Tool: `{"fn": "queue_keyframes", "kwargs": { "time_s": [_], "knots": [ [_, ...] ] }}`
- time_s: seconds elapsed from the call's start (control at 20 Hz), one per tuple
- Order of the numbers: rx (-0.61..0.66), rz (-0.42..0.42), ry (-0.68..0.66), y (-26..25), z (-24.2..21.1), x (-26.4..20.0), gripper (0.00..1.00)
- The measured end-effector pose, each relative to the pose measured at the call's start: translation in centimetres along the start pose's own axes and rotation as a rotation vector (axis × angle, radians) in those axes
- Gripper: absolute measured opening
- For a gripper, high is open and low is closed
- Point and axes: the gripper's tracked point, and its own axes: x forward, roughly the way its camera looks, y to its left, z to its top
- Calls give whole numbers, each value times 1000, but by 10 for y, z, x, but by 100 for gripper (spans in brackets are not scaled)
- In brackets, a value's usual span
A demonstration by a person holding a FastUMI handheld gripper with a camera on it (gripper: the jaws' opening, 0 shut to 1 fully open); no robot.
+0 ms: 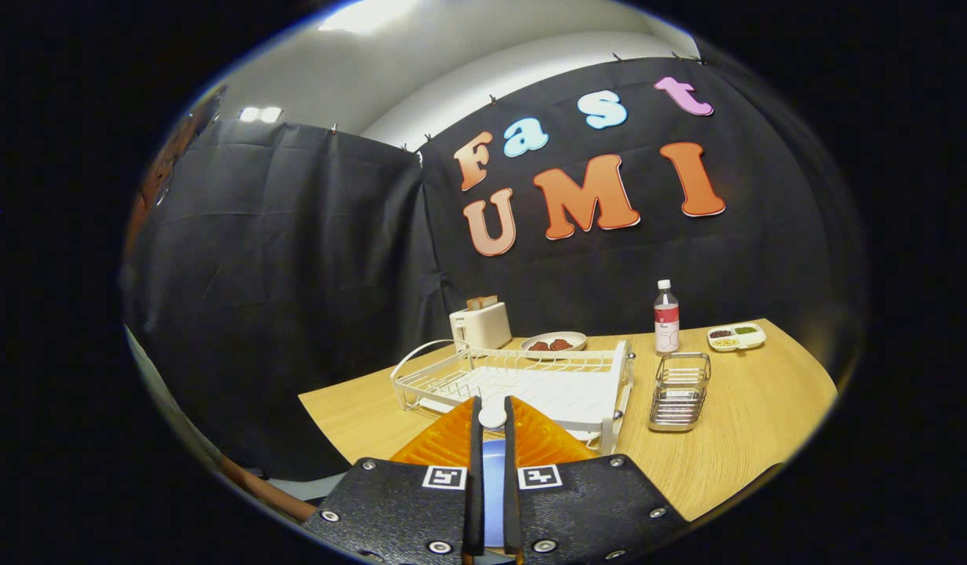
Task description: Take the plate from the dish rack, then take the spoon from the basket and place it into the plate.
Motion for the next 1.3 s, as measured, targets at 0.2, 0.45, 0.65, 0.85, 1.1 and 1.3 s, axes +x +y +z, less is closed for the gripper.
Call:
{"fn": "queue_keyframes", "kwargs": {
  "time_s": [0.2, 0.45, 0.65, 0.85, 1.1, 1.3],
  "knots": [
    [-5, 6, 72, -1, -29, 4, 10],
    [10, 13, 119, -2, -56, 13, 10],
    [44, 26, 121, -1, -62, 21, 10],
    [40, 26, 188, -3, -84, 20, 16],
    [50, 3, 169, -5, -80, 21, 19],
    [34, -46, 74, -15, -46, 28, 40]
  ]
}}
